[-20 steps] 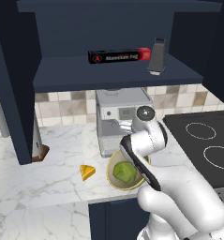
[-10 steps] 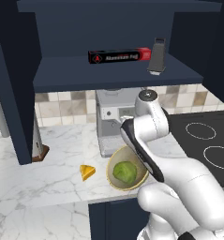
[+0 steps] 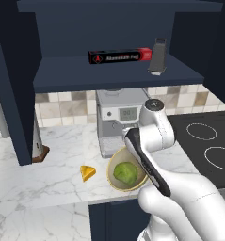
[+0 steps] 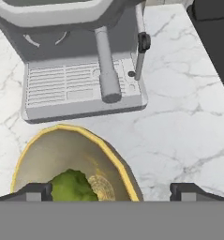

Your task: Pick the cheese from the fridge and the cheese grater from the cabinet and place them next to the salad bowl.

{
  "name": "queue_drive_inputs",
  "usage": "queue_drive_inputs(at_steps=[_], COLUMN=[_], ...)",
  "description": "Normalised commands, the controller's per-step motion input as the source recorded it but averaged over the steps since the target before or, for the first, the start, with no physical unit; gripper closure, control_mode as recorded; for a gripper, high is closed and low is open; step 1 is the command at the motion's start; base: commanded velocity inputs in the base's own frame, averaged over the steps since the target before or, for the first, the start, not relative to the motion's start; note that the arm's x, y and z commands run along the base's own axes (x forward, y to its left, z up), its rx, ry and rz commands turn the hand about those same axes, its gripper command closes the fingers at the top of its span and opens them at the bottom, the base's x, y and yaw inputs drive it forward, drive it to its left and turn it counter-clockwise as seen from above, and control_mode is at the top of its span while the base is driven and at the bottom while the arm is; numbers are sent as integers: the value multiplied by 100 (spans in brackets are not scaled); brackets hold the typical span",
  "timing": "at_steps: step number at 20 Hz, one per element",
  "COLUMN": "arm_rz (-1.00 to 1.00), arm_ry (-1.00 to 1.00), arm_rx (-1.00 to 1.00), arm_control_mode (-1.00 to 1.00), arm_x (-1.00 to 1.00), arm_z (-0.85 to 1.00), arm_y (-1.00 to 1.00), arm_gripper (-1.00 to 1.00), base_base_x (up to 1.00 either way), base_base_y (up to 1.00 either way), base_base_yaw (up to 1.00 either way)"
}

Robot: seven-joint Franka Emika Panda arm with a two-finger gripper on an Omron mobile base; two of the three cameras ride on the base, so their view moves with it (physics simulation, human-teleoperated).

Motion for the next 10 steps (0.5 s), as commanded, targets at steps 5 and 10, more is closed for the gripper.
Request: queue_drive_inputs(at_steps=[5, 10], arm_rz=[23, 22], arm_ry=[0, 0], arm_rx=[-3, -6], arm_control_mode=[-100, -100], arm_x=[-4, -4], arm_z=[-44, -52], arm_y=[-10, -13], arm_gripper=[-100, -100], base_base_x=[0, 0], base_base_y=[0, 0], base_base_yaw=[0, 0])
